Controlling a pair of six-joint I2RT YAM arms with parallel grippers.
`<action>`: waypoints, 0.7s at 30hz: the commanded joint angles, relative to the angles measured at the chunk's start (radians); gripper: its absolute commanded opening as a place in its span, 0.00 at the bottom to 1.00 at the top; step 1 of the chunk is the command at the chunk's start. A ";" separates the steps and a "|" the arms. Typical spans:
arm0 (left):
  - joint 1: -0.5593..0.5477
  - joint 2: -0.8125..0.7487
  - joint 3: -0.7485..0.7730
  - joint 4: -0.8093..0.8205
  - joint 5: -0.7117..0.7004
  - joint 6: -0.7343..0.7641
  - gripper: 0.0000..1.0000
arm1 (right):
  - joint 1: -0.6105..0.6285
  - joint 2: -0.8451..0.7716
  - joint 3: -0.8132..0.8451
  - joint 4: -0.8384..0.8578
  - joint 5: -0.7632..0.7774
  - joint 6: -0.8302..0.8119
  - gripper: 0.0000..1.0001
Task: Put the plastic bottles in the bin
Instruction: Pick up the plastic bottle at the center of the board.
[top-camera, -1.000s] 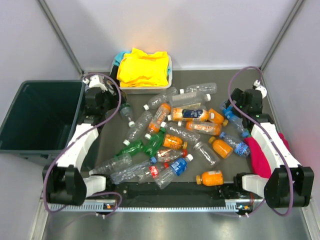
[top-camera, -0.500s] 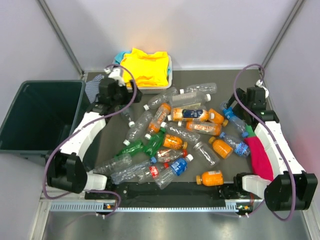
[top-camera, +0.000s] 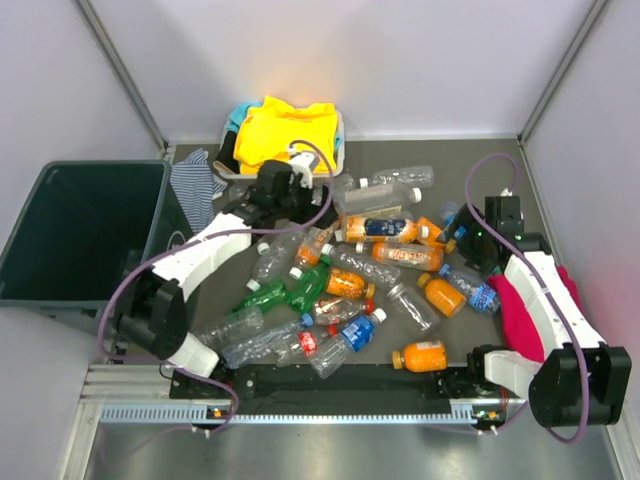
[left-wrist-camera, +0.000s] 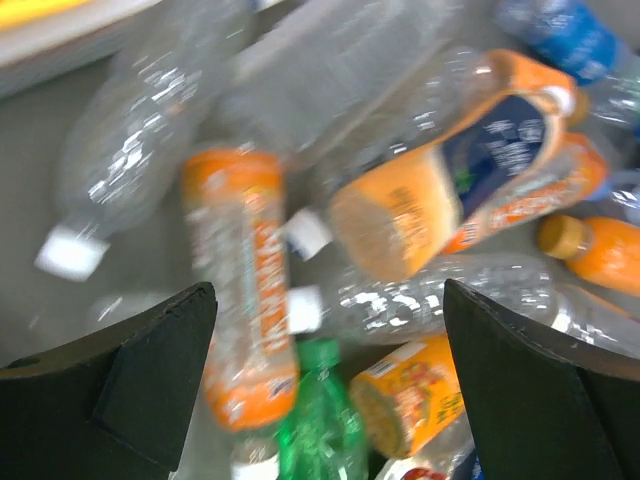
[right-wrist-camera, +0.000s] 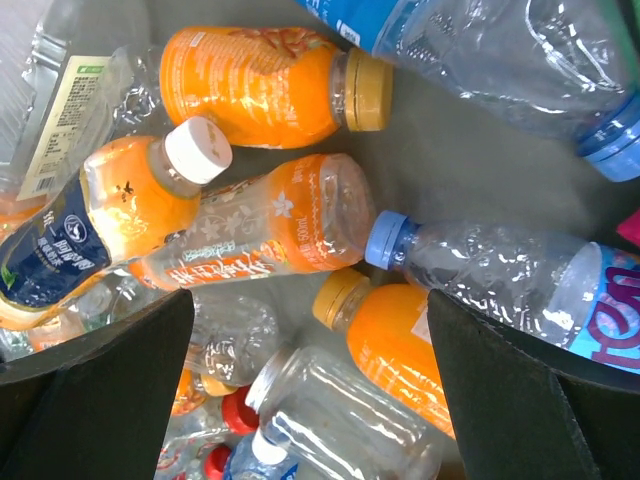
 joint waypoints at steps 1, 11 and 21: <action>-0.081 0.089 0.133 0.070 0.094 0.131 0.99 | -0.014 -0.011 0.015 0.002 -0.044 0.029 0.98; -0.238 0.421 0.515 -0.143 0.079 0.368 0.99 | -0.014 0.021 0.070 -0.023 -0.049 0.015 0.98; -0.304 0.579 0.579 -0.218 -0.047 0.438 0.96 | -0.014 0.041 0.086 -0.031 -0.046 0.010 0.98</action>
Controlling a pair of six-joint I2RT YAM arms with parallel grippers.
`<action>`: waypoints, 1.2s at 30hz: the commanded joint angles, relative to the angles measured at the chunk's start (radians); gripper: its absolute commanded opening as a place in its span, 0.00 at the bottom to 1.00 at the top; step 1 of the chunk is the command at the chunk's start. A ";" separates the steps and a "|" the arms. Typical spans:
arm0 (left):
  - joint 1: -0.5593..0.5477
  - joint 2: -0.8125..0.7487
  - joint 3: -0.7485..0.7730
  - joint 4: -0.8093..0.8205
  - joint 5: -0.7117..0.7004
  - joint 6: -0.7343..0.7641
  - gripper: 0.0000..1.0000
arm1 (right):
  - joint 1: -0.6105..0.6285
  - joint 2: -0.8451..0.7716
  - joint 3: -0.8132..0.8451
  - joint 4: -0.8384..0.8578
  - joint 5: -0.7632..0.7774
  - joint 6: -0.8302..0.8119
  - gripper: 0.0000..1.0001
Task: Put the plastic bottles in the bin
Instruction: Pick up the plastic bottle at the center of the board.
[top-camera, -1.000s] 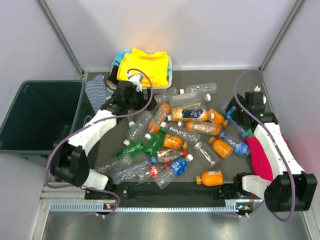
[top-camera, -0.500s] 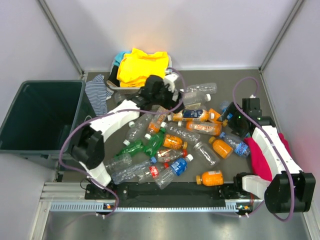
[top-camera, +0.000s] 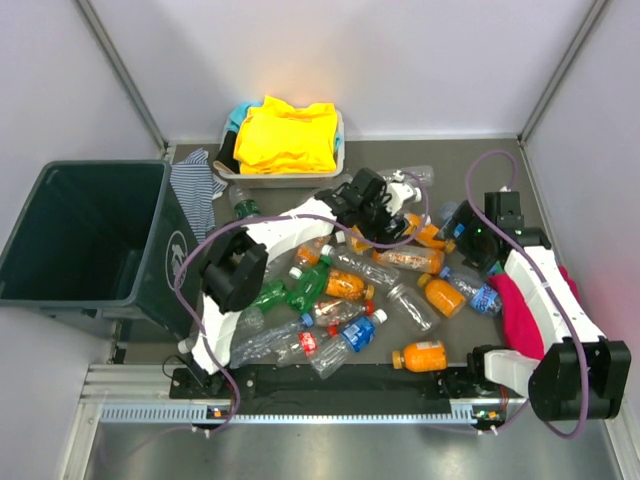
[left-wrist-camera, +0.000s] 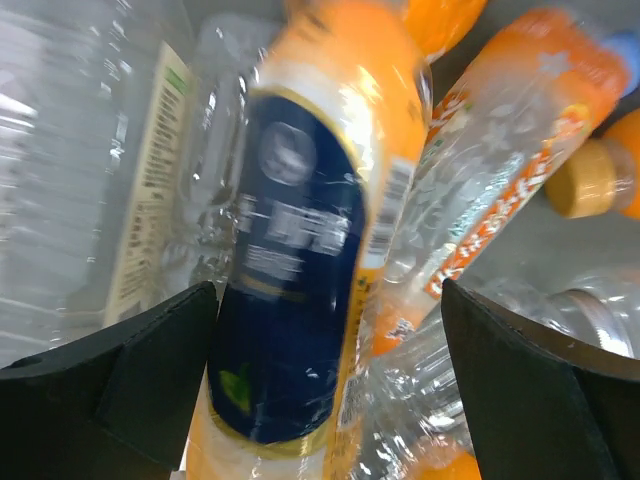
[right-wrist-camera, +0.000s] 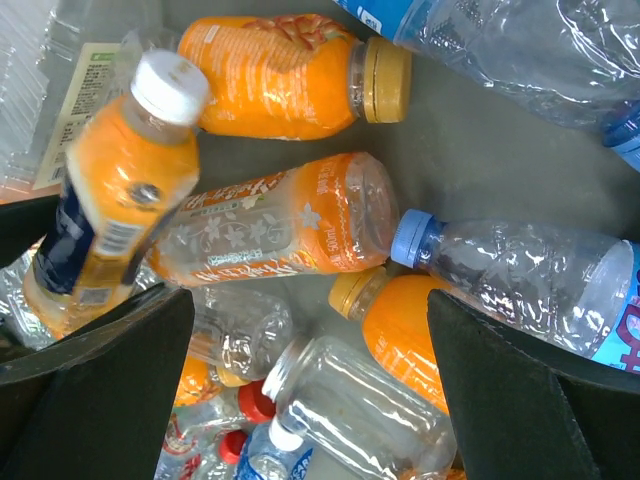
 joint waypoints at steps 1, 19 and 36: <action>-0.007 0.047 0.068 -0.027 -0.068 0.037 0.95 | -0.014 0.013 0.048 0.000 -0.004 -0.005 0.98; -0.013 -0.126 0.145 -0.096 -0.301 -0.071 0.11 | -0.014 0.053 0.113 -0.009 -0.010 -0.025 0.98; 0.028 -0.664 0.214 -0.381 -1.303 -0.294 0.28 | 0.011 0.068 0.171 0.069 -0.117 -0.025 0.98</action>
